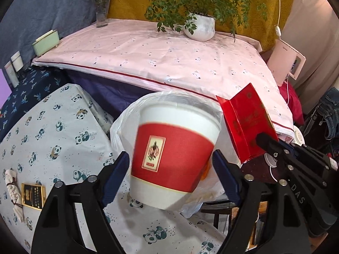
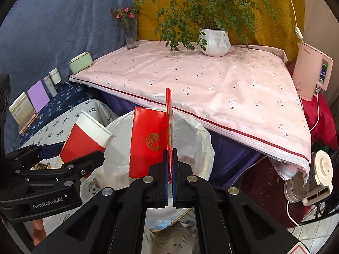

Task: Collect trash
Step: 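Carry the red paper cup and red box into the wastebasket and release both, then move both grippers back over the knotted cloth and gold pack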

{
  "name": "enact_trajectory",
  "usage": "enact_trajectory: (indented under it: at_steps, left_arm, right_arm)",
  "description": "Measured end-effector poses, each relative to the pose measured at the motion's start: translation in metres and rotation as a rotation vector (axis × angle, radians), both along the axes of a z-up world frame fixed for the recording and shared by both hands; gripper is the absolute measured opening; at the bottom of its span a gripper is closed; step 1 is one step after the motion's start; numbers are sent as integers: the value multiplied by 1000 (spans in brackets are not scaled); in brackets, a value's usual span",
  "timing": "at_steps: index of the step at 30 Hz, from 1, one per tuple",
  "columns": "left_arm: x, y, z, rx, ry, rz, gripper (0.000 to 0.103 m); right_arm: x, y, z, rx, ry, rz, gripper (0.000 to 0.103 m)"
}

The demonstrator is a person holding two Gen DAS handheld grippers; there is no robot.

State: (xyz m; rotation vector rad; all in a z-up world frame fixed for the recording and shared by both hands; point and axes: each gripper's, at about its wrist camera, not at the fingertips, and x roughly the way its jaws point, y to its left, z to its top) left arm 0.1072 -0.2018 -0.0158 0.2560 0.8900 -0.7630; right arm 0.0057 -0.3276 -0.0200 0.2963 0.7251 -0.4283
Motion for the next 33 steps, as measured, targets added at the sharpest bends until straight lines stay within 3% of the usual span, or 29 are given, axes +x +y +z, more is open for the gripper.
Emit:
enact_trajectory:
  at_steps: [2, 15, 18, 20, 28, 33]
  left_arm:
    - [4, 1, -1, -7, 6, 15, 87]
    - [30, 39, -12, -14, 37, 133, 88]
    - [33, 50, -13, -20, 42, 164, 89]
    - [36, 59, -14, -22, 43, 186, 90]
    - [41, 88, -14, -24, 40, 250, 90]
    - [40, 107, -9, -27, 25, 284, 90]
  right_arm:
    - [3, -3, -2, 5, 4, -3, 2]
    - [33, 10, -18, 15, 31, 49, 4]
    - [38, 15, -19, 8, 28, 58, 13]
    - [40, 20, -18, 3, 19, 67, 24]
    - [46, 34, -11, -10, 13, 89, 25]
    - [48, 51, -4, -24, 4, 117, 31]
